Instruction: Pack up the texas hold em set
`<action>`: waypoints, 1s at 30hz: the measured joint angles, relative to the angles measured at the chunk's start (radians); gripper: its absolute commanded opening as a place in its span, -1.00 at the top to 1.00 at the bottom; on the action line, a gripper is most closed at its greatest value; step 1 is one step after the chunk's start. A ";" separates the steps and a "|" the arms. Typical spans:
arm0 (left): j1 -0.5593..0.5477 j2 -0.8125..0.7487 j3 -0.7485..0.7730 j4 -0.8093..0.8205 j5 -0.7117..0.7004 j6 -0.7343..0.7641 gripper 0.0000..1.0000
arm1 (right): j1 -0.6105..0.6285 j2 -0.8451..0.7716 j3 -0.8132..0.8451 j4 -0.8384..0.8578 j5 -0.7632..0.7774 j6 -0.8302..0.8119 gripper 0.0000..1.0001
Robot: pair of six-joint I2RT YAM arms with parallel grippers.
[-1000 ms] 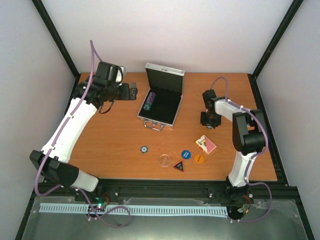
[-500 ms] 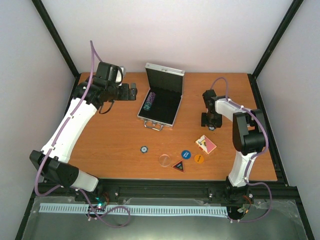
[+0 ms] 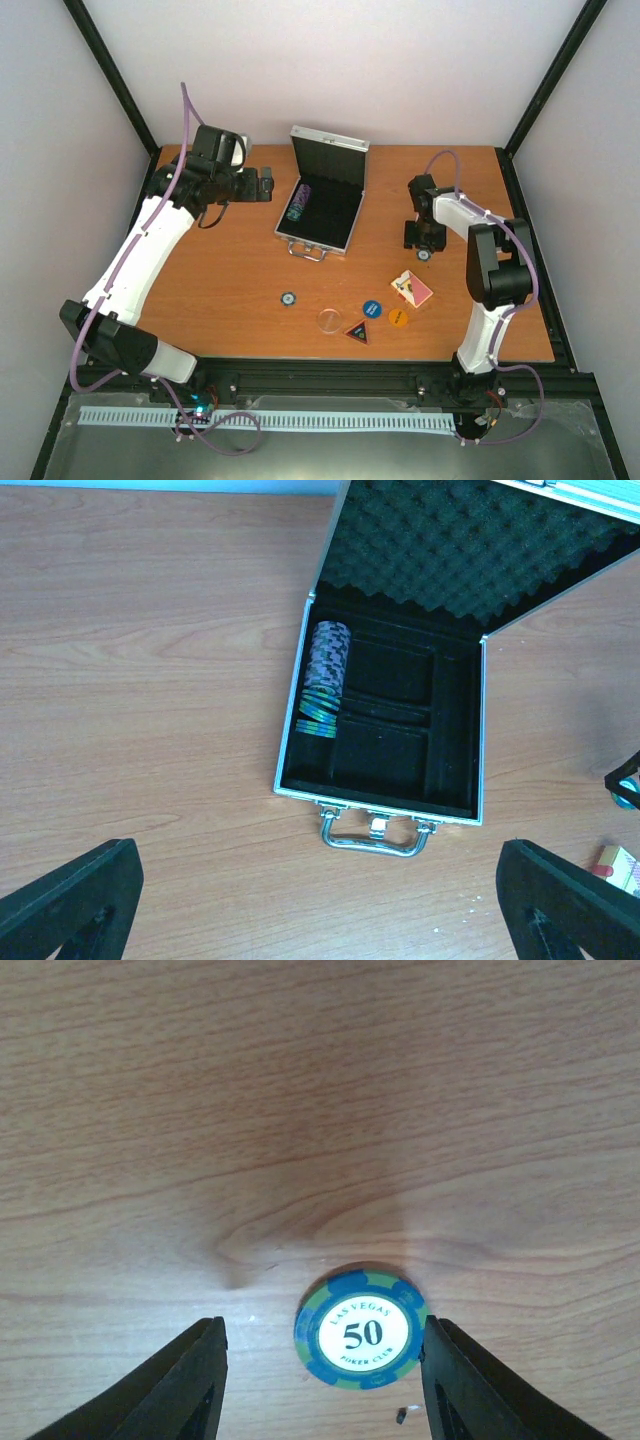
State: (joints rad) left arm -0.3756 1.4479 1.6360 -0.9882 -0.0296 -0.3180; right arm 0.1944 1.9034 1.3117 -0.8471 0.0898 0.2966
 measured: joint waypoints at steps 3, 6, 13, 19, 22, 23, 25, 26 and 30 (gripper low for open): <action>0.001 0.000 0.000 0.000 0.000 0.000 -0.99 | -0.014 0.011 -0.002 0.001 -0.004 0.000 -0.11; 0.003 0.000 -0.001 0.000 0.000 -0.001 -1.00 | -0.024 0.023 -0.002 0.002 -0.009 -0.003 -0.16; 0.006 0.000 -0.001 0.001 0.000 -0.010 -1.00 | -0.031 0.048 -0.005 0.012 -0.023 -0.009 -0.20; 0.008 0.000 -0.001 0.000 0.000 -0.012 -1.00 | -0.042 0.048 -0.013 0.023 -0.040 -0.016 -0.20; 0.010 0.000 -0.001 0.000 0.000 -0.012 -0.99 | -0.043 0.039 -0.026 0.032 -0.045 -0.020 -0.24; 0.010 0.000 -0.001 0.000 0.000 -0.012 -0.99 | -0.043 0.034 -0.033 0.037 -0.045 -0.021 -0.24; 0.011 0.000 -0.001 0.000 0.000 -0.012 -0.99 | -0.044 0.024 -0.048 0.051 -0.045 -0.021 -0.29; 0.011 0.000 -0.001 0.000 0.000 -0.012 -0.99 | -0.044 0.019 -0.054 0.055 -0.045 -0.022 -0.30; 0.011 0.000 -0.001 0.000 0.000 -0.012 -1.00 | -0.044 0.004 -0.076 0.063 -0.048 -0.023 -0.25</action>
State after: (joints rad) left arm -0.3645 1.4479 1.6352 -0.9878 -0.0292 -0.3302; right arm 0.1501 1.9076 1.2358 -0.7841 0.0418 0.2737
